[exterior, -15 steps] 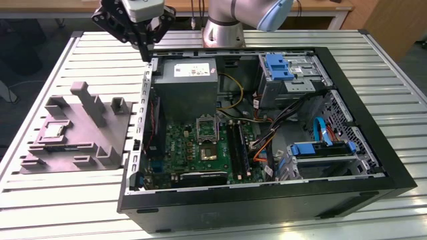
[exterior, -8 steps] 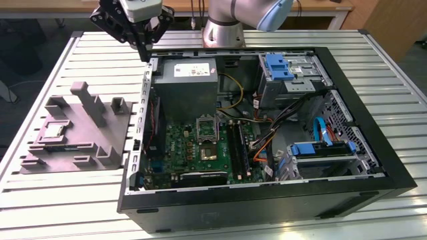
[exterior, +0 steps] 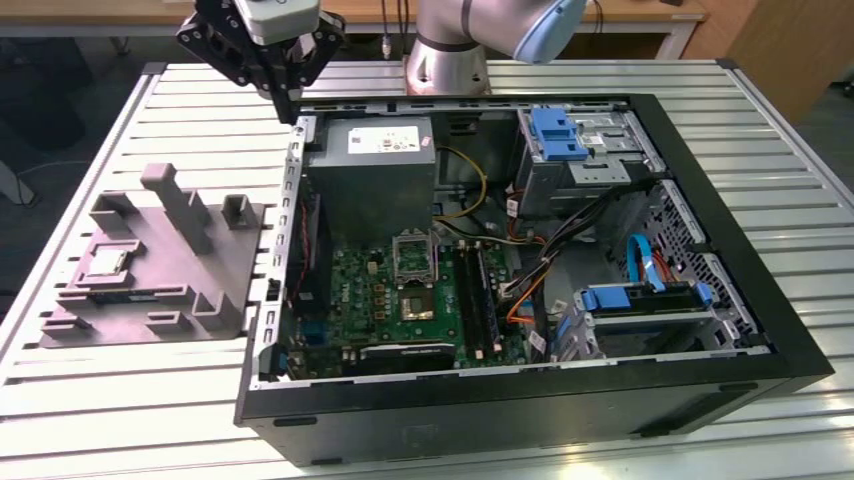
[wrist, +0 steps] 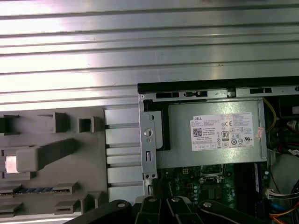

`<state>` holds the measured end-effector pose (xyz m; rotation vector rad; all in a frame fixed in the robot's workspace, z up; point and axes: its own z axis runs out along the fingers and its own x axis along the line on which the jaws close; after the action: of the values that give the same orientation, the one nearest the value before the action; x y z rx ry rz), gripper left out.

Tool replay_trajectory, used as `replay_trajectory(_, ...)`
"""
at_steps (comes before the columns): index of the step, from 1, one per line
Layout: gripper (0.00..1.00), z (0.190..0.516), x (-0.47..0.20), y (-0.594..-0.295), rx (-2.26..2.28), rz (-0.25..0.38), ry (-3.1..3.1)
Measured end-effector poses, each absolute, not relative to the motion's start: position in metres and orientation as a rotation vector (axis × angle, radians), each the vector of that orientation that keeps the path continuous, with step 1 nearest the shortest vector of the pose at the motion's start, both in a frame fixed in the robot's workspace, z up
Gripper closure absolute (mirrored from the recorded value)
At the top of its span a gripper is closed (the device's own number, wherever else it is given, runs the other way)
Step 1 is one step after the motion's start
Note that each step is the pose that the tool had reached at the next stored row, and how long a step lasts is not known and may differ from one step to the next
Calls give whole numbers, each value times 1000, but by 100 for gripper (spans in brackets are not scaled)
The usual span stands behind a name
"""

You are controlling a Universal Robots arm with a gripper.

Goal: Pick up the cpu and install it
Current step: 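Reach for the cpu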

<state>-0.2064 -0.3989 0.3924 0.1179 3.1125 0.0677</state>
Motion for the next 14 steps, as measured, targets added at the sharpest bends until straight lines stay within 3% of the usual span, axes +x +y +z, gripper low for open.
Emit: replay_trajectory(14,89,392,-210,-399,118,68,3112)
